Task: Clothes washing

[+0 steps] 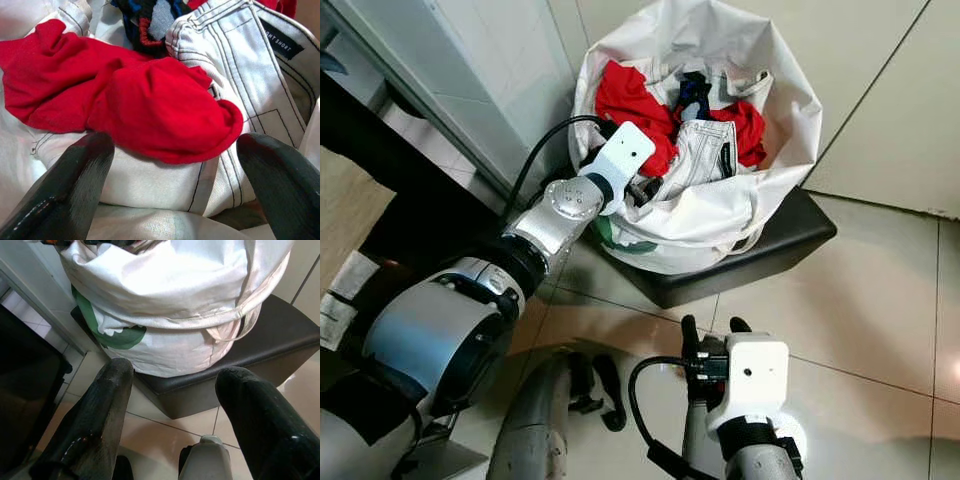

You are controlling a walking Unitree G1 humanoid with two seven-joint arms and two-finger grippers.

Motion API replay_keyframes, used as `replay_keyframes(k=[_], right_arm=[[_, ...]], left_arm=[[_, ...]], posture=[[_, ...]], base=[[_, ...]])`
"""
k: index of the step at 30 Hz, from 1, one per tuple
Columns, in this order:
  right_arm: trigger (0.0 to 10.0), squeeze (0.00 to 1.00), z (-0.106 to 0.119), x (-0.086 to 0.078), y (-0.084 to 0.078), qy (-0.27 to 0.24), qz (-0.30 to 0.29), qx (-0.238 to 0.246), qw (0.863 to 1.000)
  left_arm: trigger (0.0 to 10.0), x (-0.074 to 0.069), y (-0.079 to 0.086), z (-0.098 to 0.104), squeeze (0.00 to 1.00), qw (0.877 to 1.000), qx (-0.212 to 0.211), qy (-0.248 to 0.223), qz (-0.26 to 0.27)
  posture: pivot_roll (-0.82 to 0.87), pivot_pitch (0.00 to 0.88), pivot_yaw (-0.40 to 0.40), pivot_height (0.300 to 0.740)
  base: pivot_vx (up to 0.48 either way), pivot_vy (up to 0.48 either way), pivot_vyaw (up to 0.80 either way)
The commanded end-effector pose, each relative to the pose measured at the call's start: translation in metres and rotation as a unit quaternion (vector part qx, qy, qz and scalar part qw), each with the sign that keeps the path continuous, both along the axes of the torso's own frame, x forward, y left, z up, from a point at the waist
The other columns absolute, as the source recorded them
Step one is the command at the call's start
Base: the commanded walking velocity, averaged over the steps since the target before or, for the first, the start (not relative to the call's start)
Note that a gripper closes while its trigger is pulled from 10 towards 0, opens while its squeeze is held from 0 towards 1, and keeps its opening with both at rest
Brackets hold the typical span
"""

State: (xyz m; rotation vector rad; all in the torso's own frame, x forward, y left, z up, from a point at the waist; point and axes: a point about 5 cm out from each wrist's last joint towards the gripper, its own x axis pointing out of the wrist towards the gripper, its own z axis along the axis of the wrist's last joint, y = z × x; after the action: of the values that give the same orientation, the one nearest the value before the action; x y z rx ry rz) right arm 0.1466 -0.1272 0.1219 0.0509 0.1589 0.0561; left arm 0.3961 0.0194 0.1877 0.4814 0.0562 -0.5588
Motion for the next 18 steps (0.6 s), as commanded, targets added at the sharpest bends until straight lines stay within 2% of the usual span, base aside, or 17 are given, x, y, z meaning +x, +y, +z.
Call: replay_keyframes(k=[1,4,11,12,13,15,18], right_arm=[[10.0,0.0,0.0,-0.004,0.004,0.01,0.003,0.003,1.0],[10.0,0.0,-0.001,-0.006,0.006,0.013,0.004,0.005,1.0],[10.0,0.0,-0.001,-0.008,0.007,0.017,0.001,0.008,1.0],[10.0,0.0,-0.001,-0.008,0.007,0.017,0.0,0.008,1.0],[10.0,0.0,-0.002,-0.008,0.007,0.018,-0.002,0.009,1.0],[10.0,0.0,-0.002,-0.008,0.007,0.018,-0.002,0.009,1.0],[10.0,0.0,-0.003,-0.007,0.008,0.019,-0.003,0.01,1.0]], left_arm=[[10.0,-0.006,-0.005,-0.017,0.0,1.0,0.002,0.028,-0.007],[10.0,-0.01,-0.012,-0.018,0.0,0.999,-0.009,0.034,-0.016],[10.0,-0.014,-0.018,-0.026,0.0,0.999,-0.008,0.043,-0.02],[3.6,-0.015,-0.018,-0.026,0.0,0.999,-0.012,0.045,-0.02],[0.0,-0.017,-0.021,-0.029,0.0,0.998,-0.013,0.058,-0.033],[0.0,-0.017,-0.022,-0.03,0.0,0.998,-0.011,0.059,-0.035],[0.0,-0.018,-0.021,-0.032,0.0,0.996,-0.032,0.08,-0.026]], posture=[[-0.43,0.45,0.172,0.668],[-0.43,0.458,0.179,0.668],[-0.43,0.459,0.189,0.668],[-0.43,0.459,0.189,0.668],[-0.43,0.456,0.192,0.668],[-0.43,0.456,0.192,0.668],[-0.43,0.45,0.193,0.668]], base=[[0.0,0.0,0.0],[0.0,0.0,0.0],[0.0,0.0,0.0],[0.0,0.0,0.0],[0.0,0.0,0.0],[0.0,0.0,0.0],[0.0,0.0,0.0]])
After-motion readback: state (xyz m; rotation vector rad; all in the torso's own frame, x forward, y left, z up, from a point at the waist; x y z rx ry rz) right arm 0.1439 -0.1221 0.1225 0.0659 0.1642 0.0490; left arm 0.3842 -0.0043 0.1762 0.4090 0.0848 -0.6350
